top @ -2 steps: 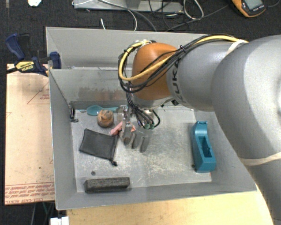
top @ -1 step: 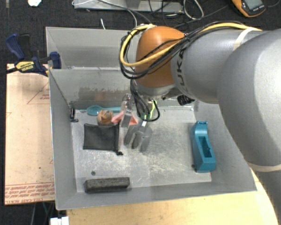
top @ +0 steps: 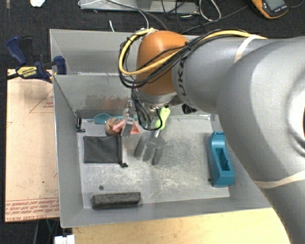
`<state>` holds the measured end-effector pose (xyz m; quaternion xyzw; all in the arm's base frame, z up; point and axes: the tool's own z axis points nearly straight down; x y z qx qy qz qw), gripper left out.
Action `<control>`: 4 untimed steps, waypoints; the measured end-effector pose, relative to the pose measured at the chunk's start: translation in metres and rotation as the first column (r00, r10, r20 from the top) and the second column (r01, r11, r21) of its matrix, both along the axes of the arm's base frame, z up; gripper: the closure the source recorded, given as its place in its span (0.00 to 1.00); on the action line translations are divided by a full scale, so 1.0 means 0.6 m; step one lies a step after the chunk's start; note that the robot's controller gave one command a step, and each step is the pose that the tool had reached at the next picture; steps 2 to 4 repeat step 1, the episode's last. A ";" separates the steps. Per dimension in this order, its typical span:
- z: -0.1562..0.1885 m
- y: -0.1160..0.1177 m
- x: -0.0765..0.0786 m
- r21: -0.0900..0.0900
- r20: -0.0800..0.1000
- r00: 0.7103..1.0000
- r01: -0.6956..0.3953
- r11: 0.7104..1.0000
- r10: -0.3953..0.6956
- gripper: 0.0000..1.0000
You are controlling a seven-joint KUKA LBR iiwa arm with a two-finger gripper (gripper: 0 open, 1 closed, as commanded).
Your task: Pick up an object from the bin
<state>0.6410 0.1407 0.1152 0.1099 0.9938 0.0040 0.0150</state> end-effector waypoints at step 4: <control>-0.040 0.013 0.009 -0.003 -0.006 1.000 0.028 1.000 -0.028 1.00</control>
Offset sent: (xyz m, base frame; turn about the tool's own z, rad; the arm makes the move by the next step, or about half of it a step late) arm -0.0174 0.0079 0.1264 0.0791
